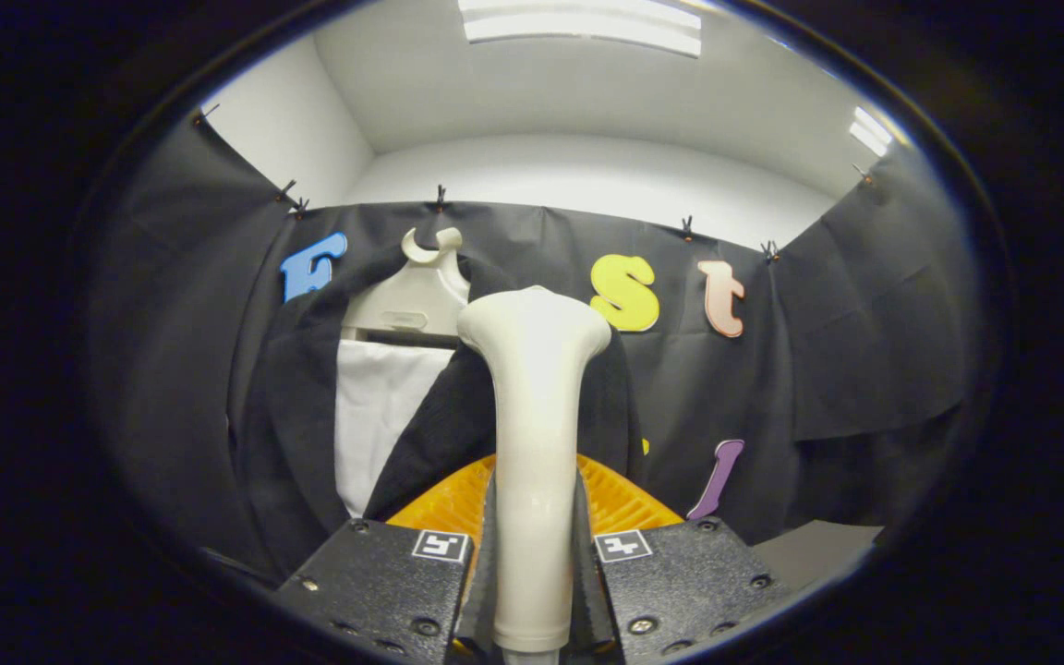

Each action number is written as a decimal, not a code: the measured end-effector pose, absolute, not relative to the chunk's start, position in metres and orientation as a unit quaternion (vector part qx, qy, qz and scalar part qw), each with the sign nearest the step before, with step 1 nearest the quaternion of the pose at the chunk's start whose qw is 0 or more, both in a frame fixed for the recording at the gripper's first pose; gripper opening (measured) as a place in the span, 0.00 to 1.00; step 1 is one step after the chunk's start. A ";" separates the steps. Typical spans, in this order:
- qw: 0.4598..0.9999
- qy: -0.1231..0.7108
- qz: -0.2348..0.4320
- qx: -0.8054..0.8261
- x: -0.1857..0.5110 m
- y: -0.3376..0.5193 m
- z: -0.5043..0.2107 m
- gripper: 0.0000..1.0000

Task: Iron the clothes twice with a garment steamer, once on the left side and once on the right side.

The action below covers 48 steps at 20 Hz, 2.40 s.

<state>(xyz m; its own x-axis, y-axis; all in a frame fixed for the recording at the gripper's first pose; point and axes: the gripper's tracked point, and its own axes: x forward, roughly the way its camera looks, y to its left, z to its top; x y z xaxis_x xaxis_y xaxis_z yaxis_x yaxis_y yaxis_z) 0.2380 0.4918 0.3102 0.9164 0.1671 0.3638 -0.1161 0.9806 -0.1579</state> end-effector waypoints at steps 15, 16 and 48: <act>0.985 -0.130 0.066 -0.091 0.244 0.469 0.227 0.36; 0.986 -0.122 0.066 -0.095 0.243 0.467 0.218 0.36; 0.994 0.041 0.030 -0.102 0.195 0.458 0.042 0.36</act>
